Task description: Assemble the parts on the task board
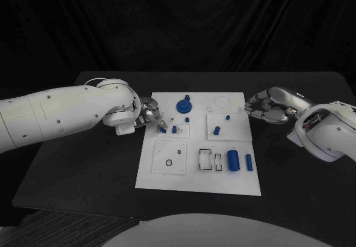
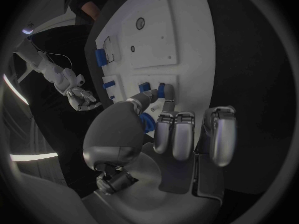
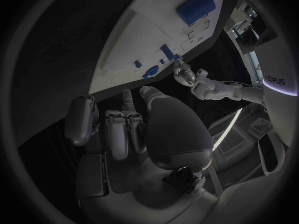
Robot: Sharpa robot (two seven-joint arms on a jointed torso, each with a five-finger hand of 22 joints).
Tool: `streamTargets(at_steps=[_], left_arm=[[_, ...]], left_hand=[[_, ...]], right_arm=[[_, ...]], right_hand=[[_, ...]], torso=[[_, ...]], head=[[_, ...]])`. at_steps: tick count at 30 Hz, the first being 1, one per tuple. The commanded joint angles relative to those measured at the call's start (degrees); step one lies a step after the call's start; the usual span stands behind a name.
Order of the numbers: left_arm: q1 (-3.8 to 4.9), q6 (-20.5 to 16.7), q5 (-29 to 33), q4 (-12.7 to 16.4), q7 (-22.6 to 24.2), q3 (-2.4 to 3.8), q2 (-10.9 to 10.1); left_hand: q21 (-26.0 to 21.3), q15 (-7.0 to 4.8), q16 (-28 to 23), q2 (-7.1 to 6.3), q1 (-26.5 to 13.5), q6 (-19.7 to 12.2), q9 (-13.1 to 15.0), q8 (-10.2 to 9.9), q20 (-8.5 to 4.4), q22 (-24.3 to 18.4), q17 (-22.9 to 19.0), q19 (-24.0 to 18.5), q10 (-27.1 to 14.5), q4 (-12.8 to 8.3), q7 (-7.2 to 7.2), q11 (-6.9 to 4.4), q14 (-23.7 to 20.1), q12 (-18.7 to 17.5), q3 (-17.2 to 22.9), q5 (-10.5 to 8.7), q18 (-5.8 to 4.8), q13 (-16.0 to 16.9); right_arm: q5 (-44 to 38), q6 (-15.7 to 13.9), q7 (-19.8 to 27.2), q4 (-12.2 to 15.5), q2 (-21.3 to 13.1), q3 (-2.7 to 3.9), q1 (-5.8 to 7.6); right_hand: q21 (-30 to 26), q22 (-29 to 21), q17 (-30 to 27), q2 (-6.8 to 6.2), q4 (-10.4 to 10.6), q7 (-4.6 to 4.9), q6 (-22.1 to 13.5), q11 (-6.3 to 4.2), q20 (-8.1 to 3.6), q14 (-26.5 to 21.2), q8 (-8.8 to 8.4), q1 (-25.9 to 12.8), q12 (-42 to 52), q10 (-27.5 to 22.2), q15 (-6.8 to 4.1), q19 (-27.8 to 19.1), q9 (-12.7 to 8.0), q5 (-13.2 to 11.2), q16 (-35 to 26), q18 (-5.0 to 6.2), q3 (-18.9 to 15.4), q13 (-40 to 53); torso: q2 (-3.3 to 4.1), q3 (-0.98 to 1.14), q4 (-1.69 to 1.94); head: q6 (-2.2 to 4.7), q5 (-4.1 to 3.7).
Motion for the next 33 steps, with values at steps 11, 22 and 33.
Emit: streamTargets(at_steps=[11,22,33], left_arm=[[-0.79,2.0,0.2,-0.2,0.0,-0.13,0.3],[-0.93,2.0,0.2,-0.7,-0.2,-0.13,0.4],[-0.94,1.2,0.2,-0.3,-0.6,-0.11,-0.5]], left_hand=[[-0.7,-0.05,0.2,0.64,-4.7,0.5,-2.0,-1.3,-0.09,13.0,15.1,2.1,6.1,6.7,0.07,0.09,5.9,0.0,-10.9,-13.85,0.77,15.0],[-0.9,0.16,0.2,1.09,-6.9,0.6,-2.3,-1.5,0.13,12.9,15.1,2.0,6.1,10.3,0.26,0.32,5.9,0.0,-15.2,-16.28,0.83,15.0],[-0.8,-0.13,0.2,2.14,-6.3,-2.8,9.3,7.0,-0.11,13.0,15.1,2.2,6.1,14.6,-0.21,-0.04,5.9,0.0,-21.8,-17.07,0.80,15.0]], right_arm=[[-0.1,-0.1,-0.7,-0.1,0.0,0.03,-0.15],[-0.1,0.0,-0.6,-0.1,0.1,0.03,-0.16],[-0.1,-0.1,-0.5,-0.1,0.0,0.03,-0.16]], right_hand=[[-0.3,9.3,15.1,-0.02,0.0,0.14,-0.2,0.09,-0.06,5.9,-0.17,0.6,-0.1,5.8,-0.09,-0.4,-0.1,0.2,0.2,0.67,0.4,14.8],[-0.3,9.3,15.1,-0.02,0.0,0.14,-0.2,0.09,-0.06,5.9,-0.17,0.6,-0.1,5.8,-0.09,-0.4,-0.1,0.2,0.2,0.67,0.4,14.8],[-0.4,9.2,15.1,-0.05,-0.1,0.16,-0.3,0.10,-0.06,5.9,-0.18,0.7,-0.1,5.8,-0.08,-0.4,-0.1,0.3,0.2,0.68,0.4,14.8]], torso=[[-0.01,0.00,0.02],[0.01,0.00,0.02],[0.02,0.00,0.02]], head=[[-0.01,0.00],[-0.01,-0.02],[-0.01,-0.14]])
